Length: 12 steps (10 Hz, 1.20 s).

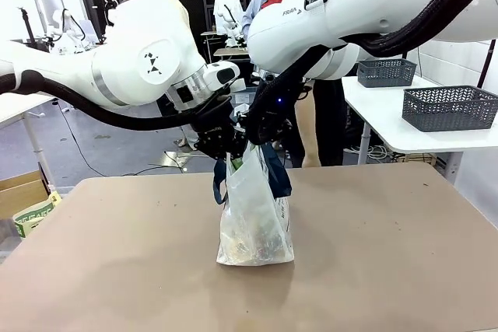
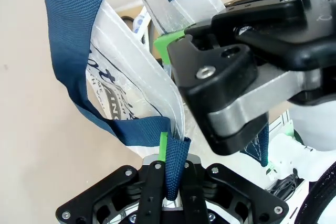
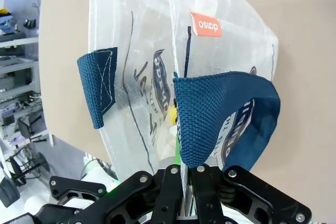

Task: Transfer purchased items from the store into the shopping bag.
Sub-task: Move the Reusable shopping bag to the right side of the table.

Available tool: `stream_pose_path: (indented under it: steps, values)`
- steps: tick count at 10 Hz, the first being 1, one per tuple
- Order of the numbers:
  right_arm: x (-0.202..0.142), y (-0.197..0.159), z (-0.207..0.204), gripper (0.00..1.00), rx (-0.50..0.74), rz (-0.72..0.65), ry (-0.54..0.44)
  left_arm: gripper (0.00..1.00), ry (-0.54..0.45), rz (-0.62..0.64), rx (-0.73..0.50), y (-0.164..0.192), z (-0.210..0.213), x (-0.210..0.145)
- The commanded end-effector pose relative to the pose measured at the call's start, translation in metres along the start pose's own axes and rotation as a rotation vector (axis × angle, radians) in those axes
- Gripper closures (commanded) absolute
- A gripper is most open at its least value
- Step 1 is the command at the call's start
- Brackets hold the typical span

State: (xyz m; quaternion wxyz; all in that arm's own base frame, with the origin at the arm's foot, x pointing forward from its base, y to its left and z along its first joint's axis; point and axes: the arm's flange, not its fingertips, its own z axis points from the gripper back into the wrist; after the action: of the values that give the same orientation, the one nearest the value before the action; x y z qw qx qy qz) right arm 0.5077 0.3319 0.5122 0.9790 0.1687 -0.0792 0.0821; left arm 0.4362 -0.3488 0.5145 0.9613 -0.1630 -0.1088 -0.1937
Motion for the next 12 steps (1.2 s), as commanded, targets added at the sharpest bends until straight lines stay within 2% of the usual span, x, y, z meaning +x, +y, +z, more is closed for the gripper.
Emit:
stream_pose_path:
  steps: [1, 6, 7, 11, 12]
  values:
    - [0.0001, 0.0, 0.0001, 1.0, 0.001, 0.0, -0.001, 1.0, 0.0, -0.001, 0.001, 0.0002, 0.0, 0.0001]
    - [0.0034, 0.0021, -0.0036, 1.0, 0.029, -0.013, -0.004, 1.0, -0.025, 0.003, 0.002, -0.0049, 0.0031, 0.0019]
    - [0.0038, 0.0024, -0.004, 1.0, 0.033, -0.012, -0.002, 0.84, -0.026, 0.012, -0.022, -0.0036, 0.004, 0.0005]
    - [0.0046, 0.0019, -0.0038, 1.0, 0.032, -0.024, -0.01, 0.04, -0.047, 0.012, -0.095, -0.0013, 0.0067, -0.0026]
    - [0.0054, 0.0014, -0.0038, 1.0, 0.031, -0.031, -0.012, 0.0, -0.05, 0.019, -0.127, 0.0, 0.0071, -0.0031]
